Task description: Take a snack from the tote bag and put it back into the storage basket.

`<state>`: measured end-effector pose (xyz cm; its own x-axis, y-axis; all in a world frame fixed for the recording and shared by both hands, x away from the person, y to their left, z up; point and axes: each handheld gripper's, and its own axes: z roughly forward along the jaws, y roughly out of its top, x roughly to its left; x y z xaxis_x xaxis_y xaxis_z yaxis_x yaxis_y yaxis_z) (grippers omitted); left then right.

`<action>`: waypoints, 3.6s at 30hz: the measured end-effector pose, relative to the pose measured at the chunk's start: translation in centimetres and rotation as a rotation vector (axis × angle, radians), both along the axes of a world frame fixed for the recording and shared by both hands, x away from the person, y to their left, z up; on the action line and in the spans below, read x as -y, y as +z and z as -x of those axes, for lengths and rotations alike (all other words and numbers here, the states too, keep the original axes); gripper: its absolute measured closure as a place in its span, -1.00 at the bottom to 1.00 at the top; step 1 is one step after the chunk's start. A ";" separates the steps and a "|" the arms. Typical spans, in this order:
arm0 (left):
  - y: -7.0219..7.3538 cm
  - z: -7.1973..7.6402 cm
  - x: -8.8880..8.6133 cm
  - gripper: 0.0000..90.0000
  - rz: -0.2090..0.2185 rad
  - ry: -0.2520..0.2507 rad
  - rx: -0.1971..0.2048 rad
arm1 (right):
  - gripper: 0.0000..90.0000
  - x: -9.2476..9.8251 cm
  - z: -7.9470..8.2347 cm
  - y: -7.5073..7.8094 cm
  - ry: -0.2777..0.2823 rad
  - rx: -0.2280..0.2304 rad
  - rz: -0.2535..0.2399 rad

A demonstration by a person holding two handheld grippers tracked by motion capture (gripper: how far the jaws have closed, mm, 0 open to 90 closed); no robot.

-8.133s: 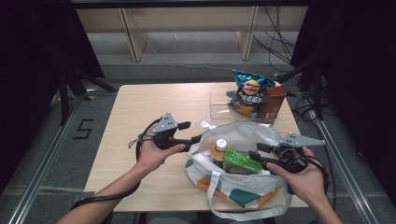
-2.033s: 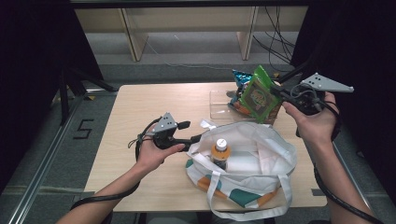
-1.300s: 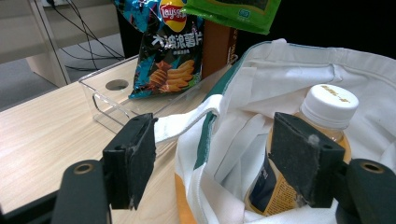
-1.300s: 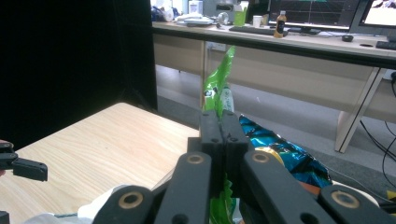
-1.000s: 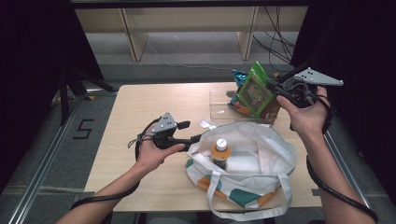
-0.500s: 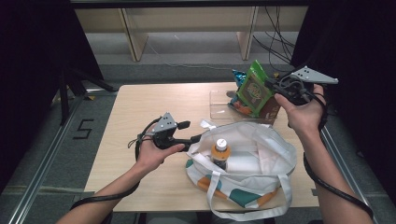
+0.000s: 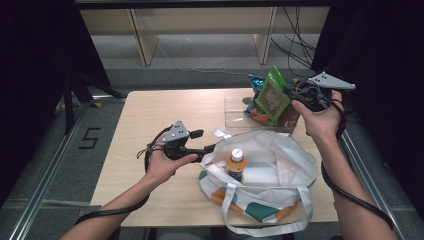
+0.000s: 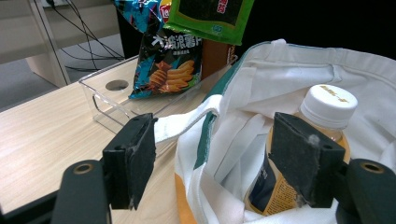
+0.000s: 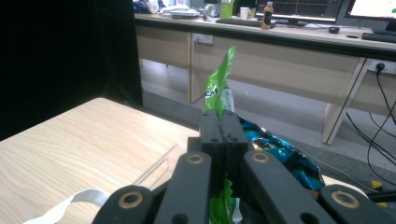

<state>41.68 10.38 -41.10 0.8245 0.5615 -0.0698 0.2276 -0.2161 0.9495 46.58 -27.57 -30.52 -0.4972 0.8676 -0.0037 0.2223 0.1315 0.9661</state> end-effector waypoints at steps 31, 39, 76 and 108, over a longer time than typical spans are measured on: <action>-0.1 0.0 0.0 -0.32 -0.002 -0.005 -0.001 | 1.00 0.1 -2.6 -2.6 -0.009 -0.039 0.000; -0.1 -0.1 0.1 -0.32 0.004 -0.011 0.000 | 1.00 0.0 -2.8 -2.6 -0.002 -0.043 0.012; -0.5 0.0 0.2 -0.32 -0.013 -0.013 -0.013 | 1.00 -1.1 -4.6 -4.0 0.009 0.015 0.078; -0.6 0.0 0.3 -0.32 -0.015 -0.015 -0.015 | 1.00 -1.6 -5.3 -5.0 -0.005 0.038 0.087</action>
<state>41.70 10.08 -41.71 0.8319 0.5500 -0.0742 0.2385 -0.2336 0.9426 51.89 -25.98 -35.55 -0.4910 0.8656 -0.0981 0.1867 0.2146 0.9587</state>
